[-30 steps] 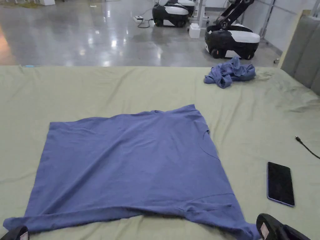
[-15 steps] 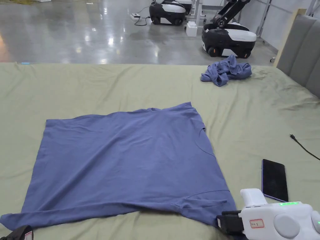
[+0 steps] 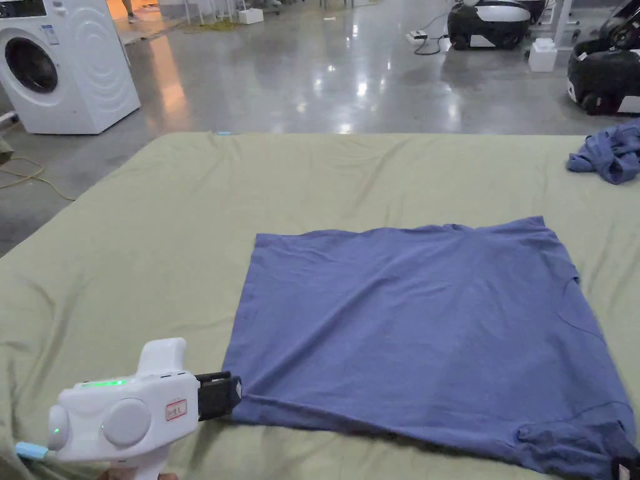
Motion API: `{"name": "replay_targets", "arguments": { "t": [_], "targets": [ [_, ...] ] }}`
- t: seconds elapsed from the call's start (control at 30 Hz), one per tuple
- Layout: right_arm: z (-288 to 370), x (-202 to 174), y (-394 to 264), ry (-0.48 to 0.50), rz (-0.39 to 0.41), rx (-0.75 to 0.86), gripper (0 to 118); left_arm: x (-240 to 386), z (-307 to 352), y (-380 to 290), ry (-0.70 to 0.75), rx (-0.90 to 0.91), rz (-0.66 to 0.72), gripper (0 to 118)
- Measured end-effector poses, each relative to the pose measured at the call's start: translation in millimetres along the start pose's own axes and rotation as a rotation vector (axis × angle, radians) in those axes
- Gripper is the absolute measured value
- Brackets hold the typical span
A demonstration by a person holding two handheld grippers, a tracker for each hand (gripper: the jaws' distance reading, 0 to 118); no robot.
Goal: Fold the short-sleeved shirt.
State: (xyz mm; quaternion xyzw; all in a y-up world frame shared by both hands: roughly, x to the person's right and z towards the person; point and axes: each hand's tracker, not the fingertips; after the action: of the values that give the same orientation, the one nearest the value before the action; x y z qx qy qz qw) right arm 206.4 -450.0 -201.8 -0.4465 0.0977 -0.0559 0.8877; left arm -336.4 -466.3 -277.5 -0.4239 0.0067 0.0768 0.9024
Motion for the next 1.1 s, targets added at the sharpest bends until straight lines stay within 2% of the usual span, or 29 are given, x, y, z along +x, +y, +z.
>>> {"name": "replay_targets", "arguments": {
  "t": [0.17, 0.2, 0.23, 0.27, 0.3, 0.37, 0.43, 0.77, 0.87, 0.97, 1.1],
  "targets": [
    [-0.3, 2.1, 4.0, 0.011, -0.002, 0.008, 9, -1.2, -14.8, -7.3, 0.055, -0.046, -0.008, 86],
    [-0.9, 1.6, 4.5, 0.011, -0.002, 0.006, 9, -3.7, -13.6, -8.9, 0.066, -0.054, 0.006, 82],
    [-1.5, 1.1, 5.0, 0.015, -0.002, 0.002, 9, -8.1, -13.7, -9.5, 0.043, -0.055, 0.037, 60],
    [-1.6, 0.3, 5.5, 0.018, -0.002, 0.003, 9, -10.7, -13.6, -10.4, -0.036, -0.038, 0.088, 26],
    [-2.7, 1.0, 4.5, 0.019, -0.002, -0.001, 9, -10.4, -13.6, -10.0, -0.079, -0.031, 0.112, 5],
    [-2.5, 0.3, 6.0, 0.015, -0.001, -0.004, 9, 0.5, -15.4, -11.2, -0.036, -0.05, 0.067, 4],
    [-2.1, 1.7, 7.8, 0.015, -0.009, -0.002, 9, 11.3, -16.7, -11.0, -0.003, -0.064, -0.036, 4],
    [2.0, 12.6, 48.5, 0.03, -0.001, 0.051, 9, 8.5, 3.1, 22.3, -0.047, 0.036, -0.014, 4],
    [-20.9, 15.2, 85.7, -0.004, 0.041, 0.053, 9, 14.0, -9.6, 44.1, -0.029, 0.063, -0.032, 4],
    [-51.0, 22.4, 123.5, 0.001, 0.033, 0.056, 9, 15.5, -29.4, 63.6, -0.016, 0.086, -0.018, 4],
    [-99.2, 31.3, 160.4, -0.079, 0.076, 0.012, 9, 23.8, -52.6, 78.9, 0.009, 0.083, 0.021, 4]
  ]
}}
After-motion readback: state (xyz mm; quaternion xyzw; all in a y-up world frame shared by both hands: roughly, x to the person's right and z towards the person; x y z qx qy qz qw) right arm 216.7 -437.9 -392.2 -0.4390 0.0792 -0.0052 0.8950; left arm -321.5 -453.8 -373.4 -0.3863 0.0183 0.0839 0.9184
